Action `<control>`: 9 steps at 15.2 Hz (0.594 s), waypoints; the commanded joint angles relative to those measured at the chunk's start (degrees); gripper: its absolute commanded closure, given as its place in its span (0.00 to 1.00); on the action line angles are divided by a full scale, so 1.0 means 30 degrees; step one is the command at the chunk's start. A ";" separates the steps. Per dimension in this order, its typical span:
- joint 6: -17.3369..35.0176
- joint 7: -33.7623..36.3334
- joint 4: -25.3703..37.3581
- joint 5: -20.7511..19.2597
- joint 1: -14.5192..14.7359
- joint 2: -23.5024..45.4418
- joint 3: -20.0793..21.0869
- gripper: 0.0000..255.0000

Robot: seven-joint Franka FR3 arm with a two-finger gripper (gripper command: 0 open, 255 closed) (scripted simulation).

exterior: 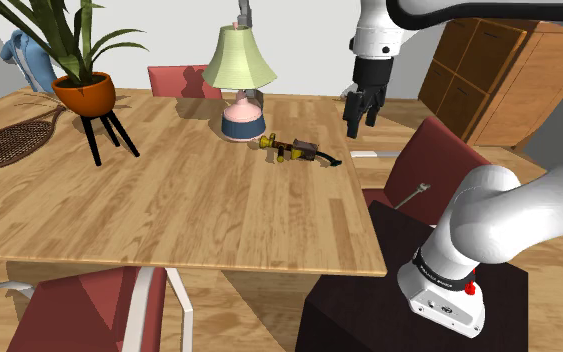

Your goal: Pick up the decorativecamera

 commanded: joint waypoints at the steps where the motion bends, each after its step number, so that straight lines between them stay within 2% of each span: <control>1: 0.0000 0.0000 0.0000 0.0000 0.0000 0.0000 0.0000 0.00; 9: 0.5324 -0.1692 -0.0311 -0.0249 -0.0317 0.3908 -0.1468 0.00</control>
